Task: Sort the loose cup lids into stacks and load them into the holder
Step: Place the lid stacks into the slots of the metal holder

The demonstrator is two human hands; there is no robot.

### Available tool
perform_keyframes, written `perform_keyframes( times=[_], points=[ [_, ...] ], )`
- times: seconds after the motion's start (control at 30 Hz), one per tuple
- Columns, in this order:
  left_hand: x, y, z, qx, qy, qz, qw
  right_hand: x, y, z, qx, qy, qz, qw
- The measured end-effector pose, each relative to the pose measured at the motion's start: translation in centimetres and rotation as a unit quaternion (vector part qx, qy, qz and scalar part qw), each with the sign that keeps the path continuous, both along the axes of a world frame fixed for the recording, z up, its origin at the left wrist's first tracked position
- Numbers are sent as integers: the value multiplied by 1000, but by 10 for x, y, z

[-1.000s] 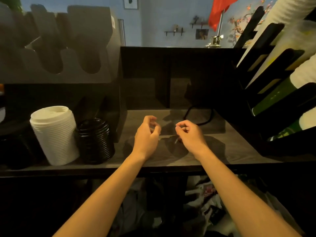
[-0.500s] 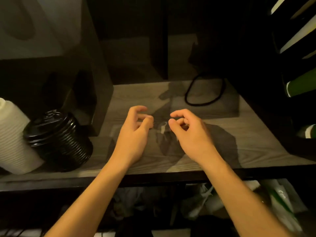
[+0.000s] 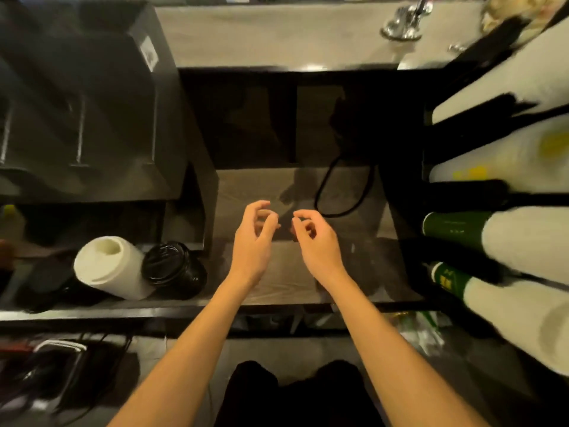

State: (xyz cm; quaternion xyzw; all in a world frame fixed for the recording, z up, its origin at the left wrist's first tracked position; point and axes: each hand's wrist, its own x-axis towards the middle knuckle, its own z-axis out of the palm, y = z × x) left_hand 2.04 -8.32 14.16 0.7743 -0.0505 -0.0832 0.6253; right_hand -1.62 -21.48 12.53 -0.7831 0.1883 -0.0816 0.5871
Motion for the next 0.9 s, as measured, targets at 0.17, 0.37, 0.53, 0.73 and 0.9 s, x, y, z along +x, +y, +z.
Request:
perform_keyframes(
  times=[0.17,0.37,0.53,0.73,0.9],
  points=[
    [-6,6,60,-1,19,11,1000,-2,-3,63,9,-2,14,1000],
    [-13,7,111,9,13,31,999,-5,-8,113,20,-1,33,999],
    [-22,13,128,21,12,55,998,-9,-9,135,24,7,67,997],
    [-36,33,128,25,22,100,994,-9,4,141,18,11,117,993],
    [-46,61,115,19,53,139,989,-8,29,134,34,21,150,988]
  ],
)
